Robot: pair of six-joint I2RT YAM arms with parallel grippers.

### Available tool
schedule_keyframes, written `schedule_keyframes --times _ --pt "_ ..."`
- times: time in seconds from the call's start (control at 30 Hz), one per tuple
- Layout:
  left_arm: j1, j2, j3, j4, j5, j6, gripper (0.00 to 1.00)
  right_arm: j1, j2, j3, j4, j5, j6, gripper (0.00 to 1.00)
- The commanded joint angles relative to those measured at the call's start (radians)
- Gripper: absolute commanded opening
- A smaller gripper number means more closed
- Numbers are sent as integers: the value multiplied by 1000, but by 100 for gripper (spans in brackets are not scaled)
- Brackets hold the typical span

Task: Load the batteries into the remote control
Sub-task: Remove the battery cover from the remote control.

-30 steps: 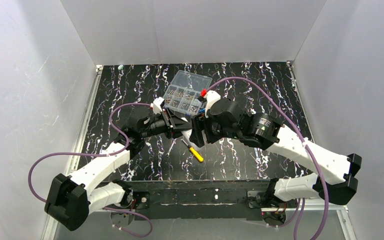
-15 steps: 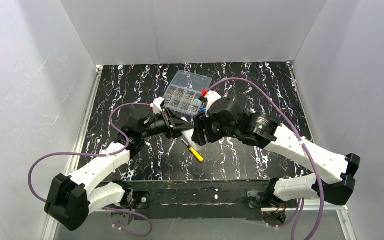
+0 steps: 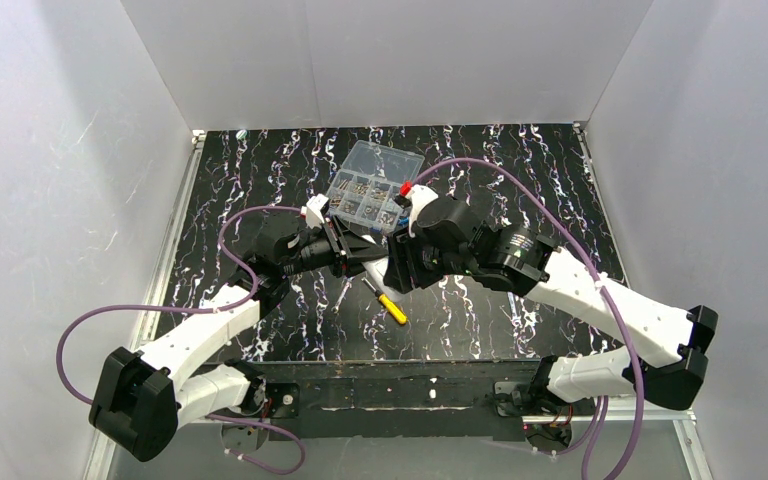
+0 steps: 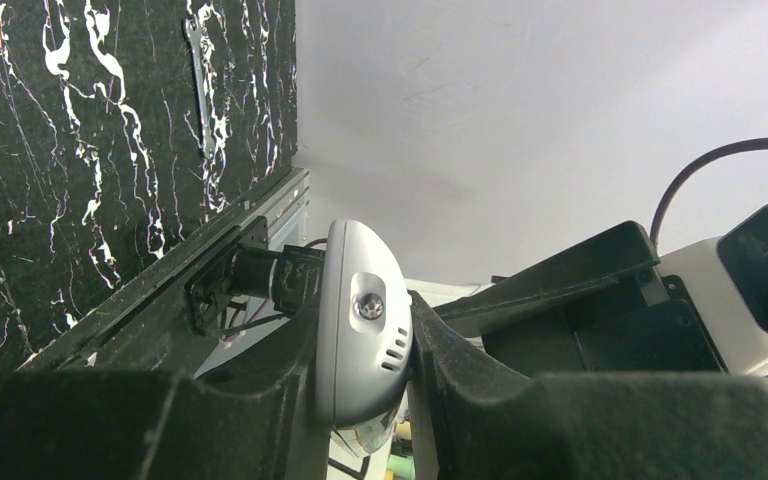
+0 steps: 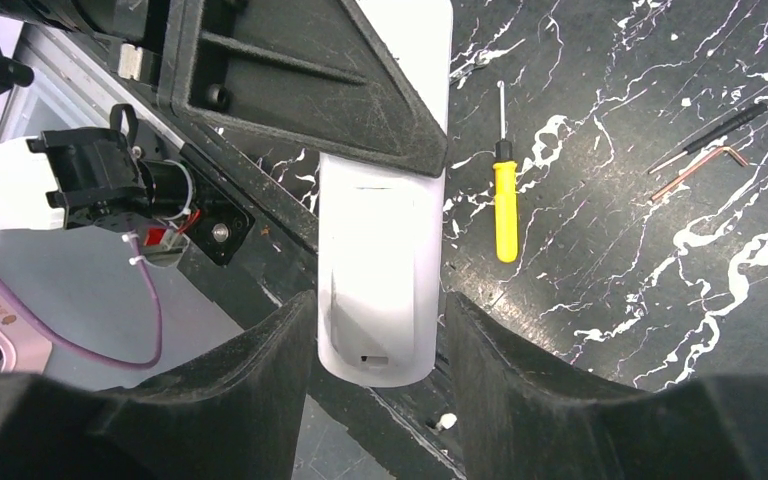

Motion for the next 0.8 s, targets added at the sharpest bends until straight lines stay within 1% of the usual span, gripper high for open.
schedule_keyframes --times 0.0,0.23,0.77 --pt "-5 -21 21 48 38 10 0 -5 8 -13 34 -17 8 57" --pt "-4 -22 21 48 38 10 0 -8 4 -18 37 -17 10 53" --pt "-4 -22 18 51 35 10 0 -16 -9 -28 43 -33 9 39"
